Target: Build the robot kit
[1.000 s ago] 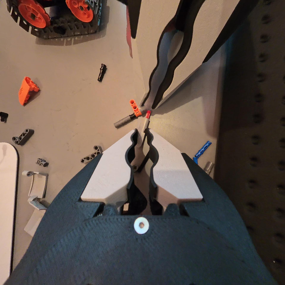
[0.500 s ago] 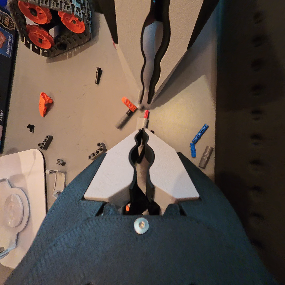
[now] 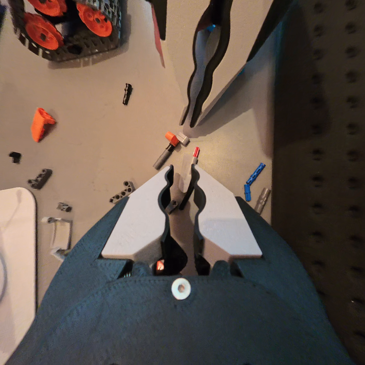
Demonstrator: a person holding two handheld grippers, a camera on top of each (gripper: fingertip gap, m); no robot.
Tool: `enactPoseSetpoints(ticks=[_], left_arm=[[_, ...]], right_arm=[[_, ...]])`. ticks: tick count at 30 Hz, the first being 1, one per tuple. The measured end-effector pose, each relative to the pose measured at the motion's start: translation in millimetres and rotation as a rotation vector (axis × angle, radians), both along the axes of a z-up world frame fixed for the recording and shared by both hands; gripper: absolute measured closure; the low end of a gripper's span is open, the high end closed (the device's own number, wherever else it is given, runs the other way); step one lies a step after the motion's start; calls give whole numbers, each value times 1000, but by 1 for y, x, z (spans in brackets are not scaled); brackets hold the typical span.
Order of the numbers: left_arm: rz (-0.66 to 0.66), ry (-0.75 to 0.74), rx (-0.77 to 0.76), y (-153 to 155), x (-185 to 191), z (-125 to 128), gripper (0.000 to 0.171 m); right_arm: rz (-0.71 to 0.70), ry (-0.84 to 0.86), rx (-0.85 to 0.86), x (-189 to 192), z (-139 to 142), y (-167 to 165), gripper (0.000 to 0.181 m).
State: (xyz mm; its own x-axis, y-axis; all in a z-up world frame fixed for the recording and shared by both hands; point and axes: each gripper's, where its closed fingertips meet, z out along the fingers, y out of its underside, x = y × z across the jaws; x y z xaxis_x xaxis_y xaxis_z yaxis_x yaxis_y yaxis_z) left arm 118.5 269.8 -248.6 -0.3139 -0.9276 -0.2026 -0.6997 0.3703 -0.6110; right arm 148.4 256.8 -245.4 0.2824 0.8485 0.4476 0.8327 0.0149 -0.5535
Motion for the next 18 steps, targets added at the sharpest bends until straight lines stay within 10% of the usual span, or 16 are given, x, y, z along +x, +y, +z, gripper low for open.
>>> enactPoseSetpoints(ticks=[7,18], left_arm=[[7,59,-123,-6,-1,-11,159],[-93,-163,372,-6,7,17,159]], right_arm=[[-8,31,-31,-1,-1,-1,175],[-18,173,-112,-15,11,-6,169]])
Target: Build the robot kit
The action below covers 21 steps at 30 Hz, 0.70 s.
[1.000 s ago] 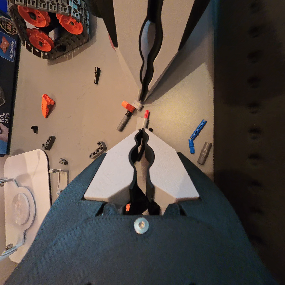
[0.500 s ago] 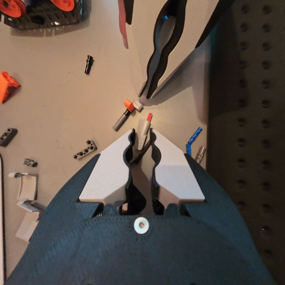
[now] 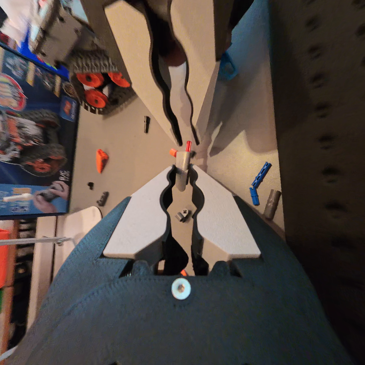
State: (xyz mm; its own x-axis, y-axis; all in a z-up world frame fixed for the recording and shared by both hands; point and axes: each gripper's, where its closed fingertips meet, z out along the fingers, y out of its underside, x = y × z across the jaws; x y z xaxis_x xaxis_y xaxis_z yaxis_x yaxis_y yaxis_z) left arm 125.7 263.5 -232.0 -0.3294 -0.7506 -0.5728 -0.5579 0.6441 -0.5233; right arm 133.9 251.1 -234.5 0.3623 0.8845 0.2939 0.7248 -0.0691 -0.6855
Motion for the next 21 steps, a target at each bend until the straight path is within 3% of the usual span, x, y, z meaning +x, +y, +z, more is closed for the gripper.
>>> enactPoseSetpoints(ticks=[5,12,17,21], left_arm=[[-32,-46,114,-3,3,8,159],[-29,-81,65,-5,4,13,157],[3,-79,-196,-8,2,22,154],[38,-72,-364,-8,2,24,167]], right_arm=[[3,38,-14,-4,5,-1,178],[0,14,45,-2,9,2,180],[22,-83,174,0,11,4,180],[50,-128,249,-1,14,3,180]])
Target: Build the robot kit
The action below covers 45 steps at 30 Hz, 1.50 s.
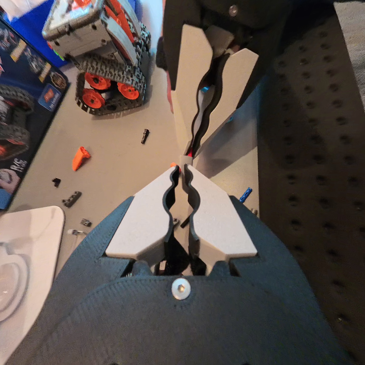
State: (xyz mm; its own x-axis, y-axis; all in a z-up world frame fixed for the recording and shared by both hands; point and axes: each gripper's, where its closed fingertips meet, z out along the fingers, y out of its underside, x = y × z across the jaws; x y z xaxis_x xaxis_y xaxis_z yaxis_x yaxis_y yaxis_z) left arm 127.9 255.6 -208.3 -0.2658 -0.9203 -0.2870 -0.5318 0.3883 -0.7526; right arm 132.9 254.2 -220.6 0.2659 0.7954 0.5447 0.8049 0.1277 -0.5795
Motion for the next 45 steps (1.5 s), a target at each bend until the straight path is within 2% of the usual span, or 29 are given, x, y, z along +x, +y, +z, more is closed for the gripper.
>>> enactPoseSetpoints(ticks=[10,17,21,24,27,37,45], left_arm=[[-7,75,-188,-6,-3,-13,167],[-37,98,-69,-5,-3,-19,171],[-40,151,43,7,-7,-26,171],[-70,188,67,10,-9,-30,171],[-106,226,103,14,-9,-34,171],[-172,324,144,18,-8,-43,171],[-168,361,151,30,-14,-36,171]], right_arm=[[45,-133,118,-1,-5,-2,180],[8,-148,126,2,-8,4,176],[-138,-62,-97,18,-17,8,156],[-191,16,-201,19,-22,11,152],[-193,78,-252,13,-23,13,156],[-195,59,-271,9,-35,19,173],[-199,93,-270,17,-23,21,172]])
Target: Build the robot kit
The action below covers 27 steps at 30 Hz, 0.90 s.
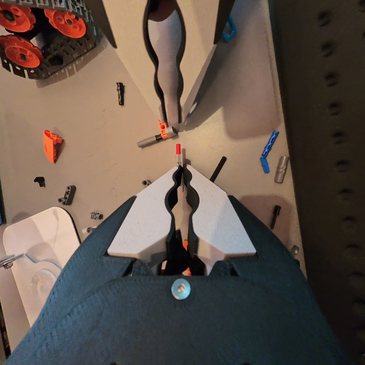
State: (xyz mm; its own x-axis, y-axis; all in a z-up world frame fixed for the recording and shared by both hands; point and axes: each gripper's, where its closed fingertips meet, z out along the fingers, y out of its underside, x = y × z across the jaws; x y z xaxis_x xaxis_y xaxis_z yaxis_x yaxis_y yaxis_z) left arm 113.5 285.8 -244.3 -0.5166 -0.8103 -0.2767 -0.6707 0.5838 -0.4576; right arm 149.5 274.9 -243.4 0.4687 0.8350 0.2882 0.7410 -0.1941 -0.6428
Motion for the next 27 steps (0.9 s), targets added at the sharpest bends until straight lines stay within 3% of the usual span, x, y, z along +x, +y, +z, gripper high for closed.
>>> enactPoseSetpoints(ticks=[5,14,22,27], left_arm=[[17,-23,1,4,0,5,171],[27,-32,3,7,0,7,171],[21,-11,-3,8,-2,3,171],[10,-8,-12,6,-3,3,171]], right_arm=[[-71,24,-25,8,1,4,160],[-13,2,-11,-8,-6,2,165],[70,-89,27,-18,-10,3,172],[197,-129,33,-20,-9,-13,179]])
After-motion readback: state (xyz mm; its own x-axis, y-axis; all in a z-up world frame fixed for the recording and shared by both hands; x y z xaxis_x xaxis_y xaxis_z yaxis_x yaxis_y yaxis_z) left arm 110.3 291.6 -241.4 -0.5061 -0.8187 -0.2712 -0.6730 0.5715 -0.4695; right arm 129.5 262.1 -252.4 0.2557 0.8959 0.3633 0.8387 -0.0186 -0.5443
